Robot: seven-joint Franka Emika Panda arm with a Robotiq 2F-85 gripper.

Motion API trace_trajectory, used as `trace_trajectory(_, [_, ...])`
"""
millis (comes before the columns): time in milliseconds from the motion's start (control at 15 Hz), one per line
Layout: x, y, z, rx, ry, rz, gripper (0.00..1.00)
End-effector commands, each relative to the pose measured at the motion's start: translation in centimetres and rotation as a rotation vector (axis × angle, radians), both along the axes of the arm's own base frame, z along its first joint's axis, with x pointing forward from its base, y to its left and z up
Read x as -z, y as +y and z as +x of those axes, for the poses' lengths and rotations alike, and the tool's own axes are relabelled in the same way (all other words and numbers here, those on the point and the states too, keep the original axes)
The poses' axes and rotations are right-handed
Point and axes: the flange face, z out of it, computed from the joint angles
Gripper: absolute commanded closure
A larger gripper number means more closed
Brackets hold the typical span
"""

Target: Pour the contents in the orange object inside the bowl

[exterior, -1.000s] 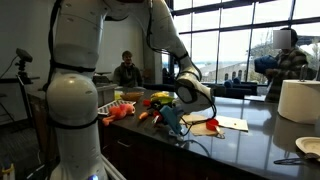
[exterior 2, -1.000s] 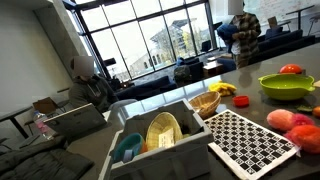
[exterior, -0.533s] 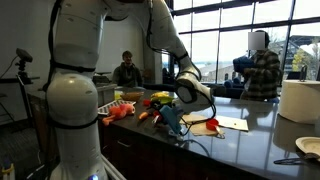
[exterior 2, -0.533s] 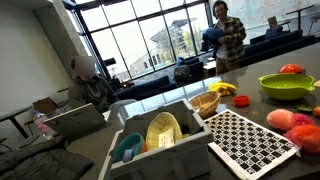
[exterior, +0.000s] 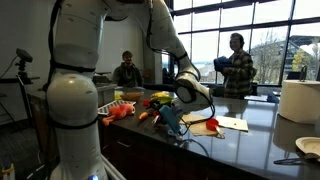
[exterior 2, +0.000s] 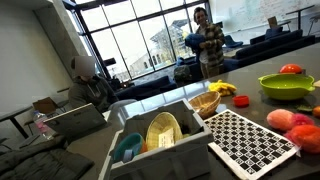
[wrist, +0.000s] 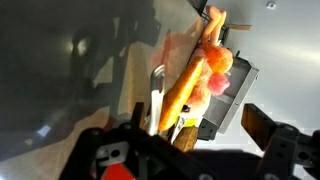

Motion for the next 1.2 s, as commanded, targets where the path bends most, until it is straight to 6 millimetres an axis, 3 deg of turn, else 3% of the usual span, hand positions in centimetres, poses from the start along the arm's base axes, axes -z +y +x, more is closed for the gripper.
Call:
trace_trajectory(0, [0.07, 0.42, 0.15, 0.0, -0.001, 0.022, 0.09])
trace_trajectory(67, [0.08, 0.37, 0.15, 0.001, -0.001, 0.022, 0.26])
trace_trajectory(667, [-0.55, -0.08, 0.03, 0.005, -0.019, 0.017, 0.94])
trace_trajectory(800, [-0.73, -0.19, -0.07, 0.007, -0.025, 0.014, 1.0])
trace_trajectory(1133, [-0.76, 0.14, -0.11, 0.004, -0.026, 0.012, 0.99])
